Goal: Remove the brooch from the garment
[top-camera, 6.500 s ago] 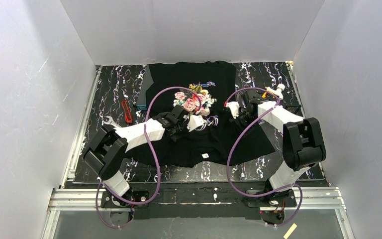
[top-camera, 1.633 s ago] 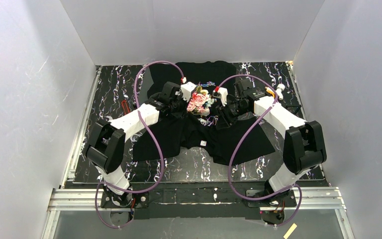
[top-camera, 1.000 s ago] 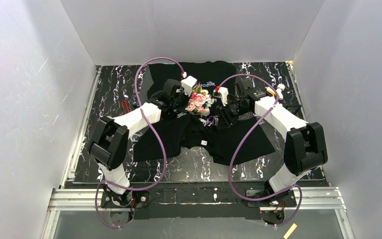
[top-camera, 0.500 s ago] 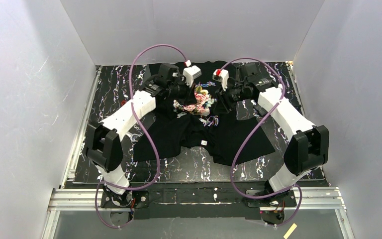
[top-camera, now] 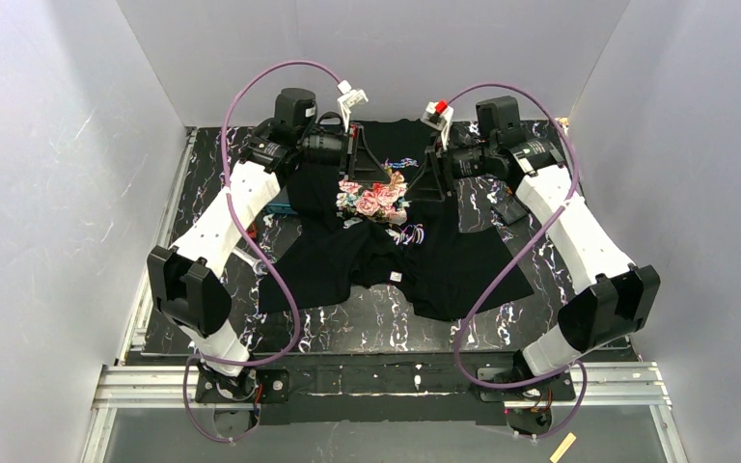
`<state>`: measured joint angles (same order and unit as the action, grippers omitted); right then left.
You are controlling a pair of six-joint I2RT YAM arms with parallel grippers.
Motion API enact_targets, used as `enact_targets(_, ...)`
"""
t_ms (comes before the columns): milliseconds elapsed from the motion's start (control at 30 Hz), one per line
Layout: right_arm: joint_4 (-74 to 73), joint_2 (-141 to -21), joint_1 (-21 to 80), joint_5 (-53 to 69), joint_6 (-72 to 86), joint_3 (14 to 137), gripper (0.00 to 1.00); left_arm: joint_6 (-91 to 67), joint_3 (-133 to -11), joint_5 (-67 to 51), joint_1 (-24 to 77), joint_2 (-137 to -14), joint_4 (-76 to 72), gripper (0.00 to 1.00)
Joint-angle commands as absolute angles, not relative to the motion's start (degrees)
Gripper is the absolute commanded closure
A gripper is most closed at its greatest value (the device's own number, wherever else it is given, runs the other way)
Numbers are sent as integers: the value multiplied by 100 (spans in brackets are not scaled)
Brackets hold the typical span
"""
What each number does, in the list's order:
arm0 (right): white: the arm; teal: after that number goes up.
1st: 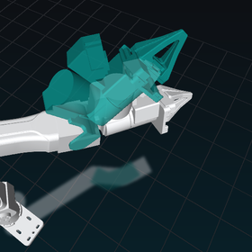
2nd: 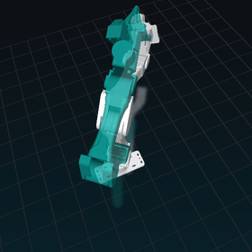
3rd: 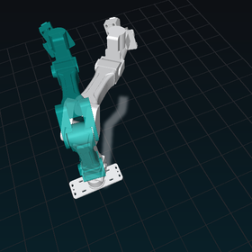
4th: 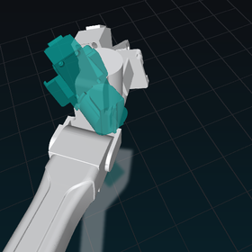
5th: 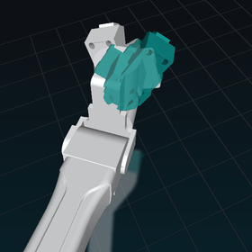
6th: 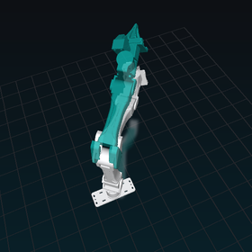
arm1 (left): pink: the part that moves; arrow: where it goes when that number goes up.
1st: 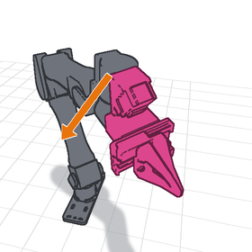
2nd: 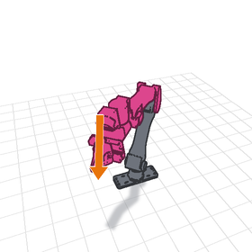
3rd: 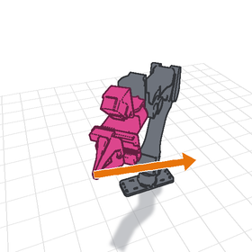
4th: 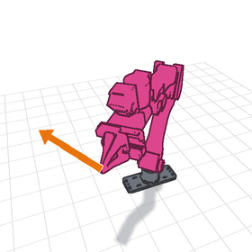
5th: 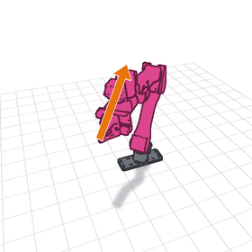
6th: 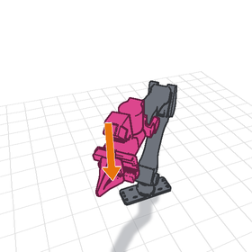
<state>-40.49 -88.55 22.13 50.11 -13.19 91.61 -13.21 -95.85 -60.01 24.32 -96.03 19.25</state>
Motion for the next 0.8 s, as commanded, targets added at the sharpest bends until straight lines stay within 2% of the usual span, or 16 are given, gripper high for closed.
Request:
enact_targets(0,-3903,-8598,2197,5800,-840,9477,53,-1968,-9832,-6619,2455,-9415,1691,100)
enact_targets(533,-3054,-8457,2196,6252,136,9335,59,-1981,-9747,-6759,2554,-9324,1679,100)
enact_targets(633,-2969,-8455,2192,6270,229,9304,63,-1982,-9746,-6752,2565,-9313,1670,100)
enact_targets(767,-2918,-8439,2193,6330,292,9215,72,-2057,-9704,-6750,2599,-9297,1600,100)
